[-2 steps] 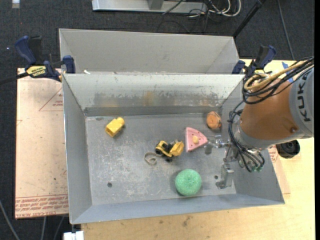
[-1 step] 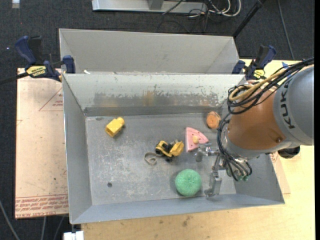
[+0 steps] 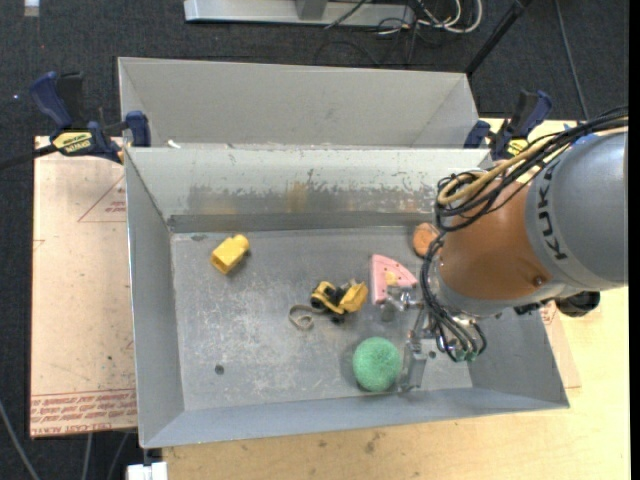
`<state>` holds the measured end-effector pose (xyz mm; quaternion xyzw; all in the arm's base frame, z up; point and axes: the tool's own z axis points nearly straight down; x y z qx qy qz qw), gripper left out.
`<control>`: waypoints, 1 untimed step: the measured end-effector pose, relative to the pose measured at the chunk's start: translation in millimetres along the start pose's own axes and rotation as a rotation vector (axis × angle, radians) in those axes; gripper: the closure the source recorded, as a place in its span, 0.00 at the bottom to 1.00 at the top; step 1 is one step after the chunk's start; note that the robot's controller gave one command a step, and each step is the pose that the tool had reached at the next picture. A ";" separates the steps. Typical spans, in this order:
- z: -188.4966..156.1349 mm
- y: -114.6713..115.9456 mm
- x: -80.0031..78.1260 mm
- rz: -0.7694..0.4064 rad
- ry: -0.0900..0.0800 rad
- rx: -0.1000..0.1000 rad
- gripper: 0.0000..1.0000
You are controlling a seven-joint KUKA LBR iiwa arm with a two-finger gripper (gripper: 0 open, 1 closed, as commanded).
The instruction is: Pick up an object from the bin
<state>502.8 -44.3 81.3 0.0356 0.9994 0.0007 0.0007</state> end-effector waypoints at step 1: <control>7.2 11.4 6.4 -0.018 0.001 0.000 0.00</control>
Offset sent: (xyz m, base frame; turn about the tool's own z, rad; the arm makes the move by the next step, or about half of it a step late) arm 0.0116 0.0376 -0.0113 -0.0475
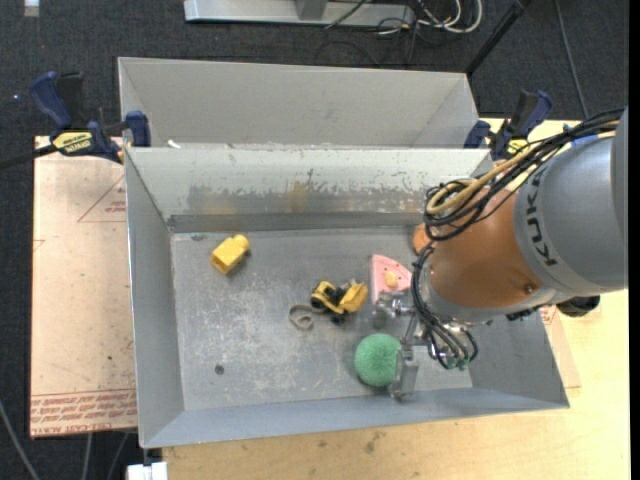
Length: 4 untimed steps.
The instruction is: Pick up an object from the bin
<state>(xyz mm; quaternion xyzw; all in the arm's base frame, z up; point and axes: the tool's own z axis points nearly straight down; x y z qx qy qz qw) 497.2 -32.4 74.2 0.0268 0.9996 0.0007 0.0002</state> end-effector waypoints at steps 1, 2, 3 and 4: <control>4.4 27.4 -16.3 -0.031 -0.002 0.000 1.00; 4.4 27.5 -16.3 -0.031 -0.002 0.000 1.00; -46.2 26.2 -21.7 -0.039 0.006 0.000 1.00; -61.8 24.2 -26.4 -0.050 0.005 -0.001 1.00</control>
Offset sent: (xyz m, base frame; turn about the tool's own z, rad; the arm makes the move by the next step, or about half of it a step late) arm 0.0000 0.0000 0.0000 0.0000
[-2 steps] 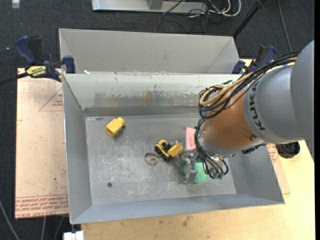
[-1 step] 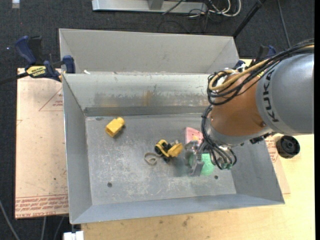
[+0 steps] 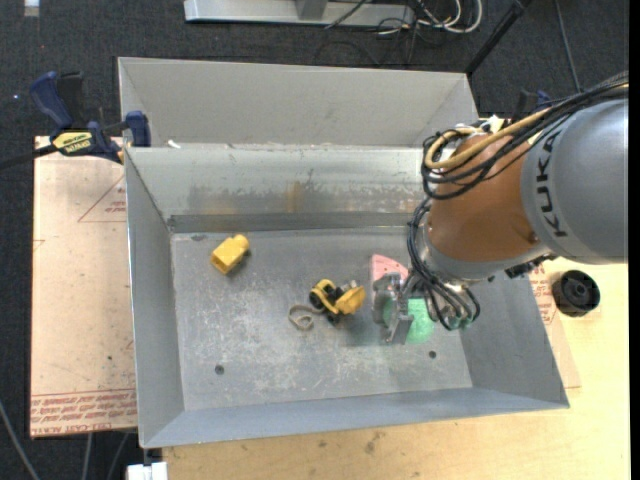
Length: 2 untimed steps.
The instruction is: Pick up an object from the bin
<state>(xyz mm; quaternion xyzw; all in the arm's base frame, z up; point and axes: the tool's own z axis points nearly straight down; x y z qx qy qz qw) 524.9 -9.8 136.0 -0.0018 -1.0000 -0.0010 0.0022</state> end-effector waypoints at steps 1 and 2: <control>-25.3 -10.9 1.5 -0.033 -0.016 0.006 1.00; -54.8 5.0 -5.4 -0.034 0.003 0.000 1.00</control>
Offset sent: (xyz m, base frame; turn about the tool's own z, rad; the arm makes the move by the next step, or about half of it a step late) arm 0.0238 0.0058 0.1126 -0.0048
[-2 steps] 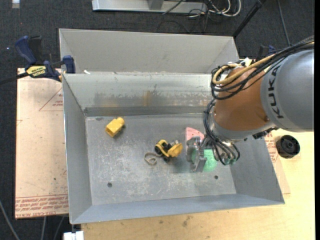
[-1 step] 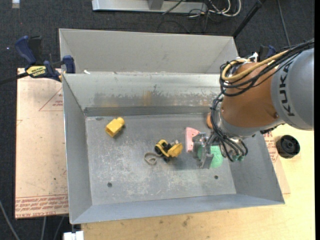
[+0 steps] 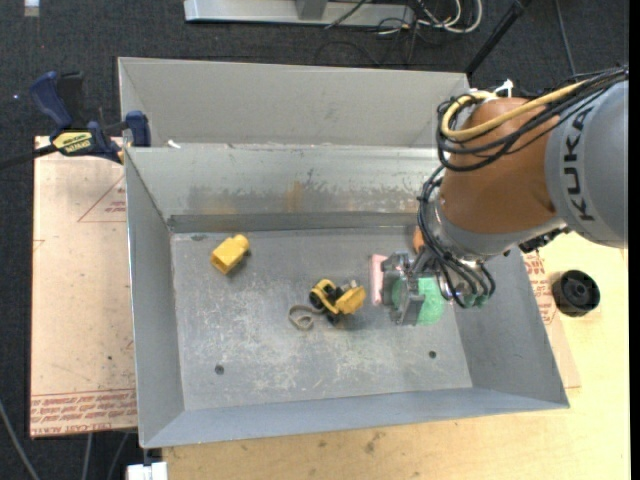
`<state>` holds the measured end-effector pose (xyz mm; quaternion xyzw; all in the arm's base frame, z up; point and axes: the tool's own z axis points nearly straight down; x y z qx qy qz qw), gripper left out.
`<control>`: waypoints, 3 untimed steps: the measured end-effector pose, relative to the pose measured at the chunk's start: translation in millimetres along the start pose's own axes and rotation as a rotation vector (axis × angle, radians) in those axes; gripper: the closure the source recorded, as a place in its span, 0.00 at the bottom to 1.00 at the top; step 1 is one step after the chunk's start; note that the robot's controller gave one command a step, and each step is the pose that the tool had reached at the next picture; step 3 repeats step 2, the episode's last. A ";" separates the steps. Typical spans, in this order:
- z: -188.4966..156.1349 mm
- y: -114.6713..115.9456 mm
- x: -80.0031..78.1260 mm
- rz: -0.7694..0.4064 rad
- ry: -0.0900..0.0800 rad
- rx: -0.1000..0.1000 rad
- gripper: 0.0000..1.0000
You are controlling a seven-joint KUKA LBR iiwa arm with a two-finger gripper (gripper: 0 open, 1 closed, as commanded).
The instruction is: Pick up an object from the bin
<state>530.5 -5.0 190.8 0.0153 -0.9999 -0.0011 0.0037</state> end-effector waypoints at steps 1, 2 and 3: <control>-29.5 -22.0 -28.6 -0.004 -0.021 0.002 1.00; -56.7 -23.6 -22.1 -0.007 0.000 0.002 1.00; -56.7 -23.6 -22.1 -0.007 0.000 0.002 1.00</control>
Offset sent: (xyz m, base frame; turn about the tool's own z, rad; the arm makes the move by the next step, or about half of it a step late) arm 0.0097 -0.0109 0.1429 -0.0139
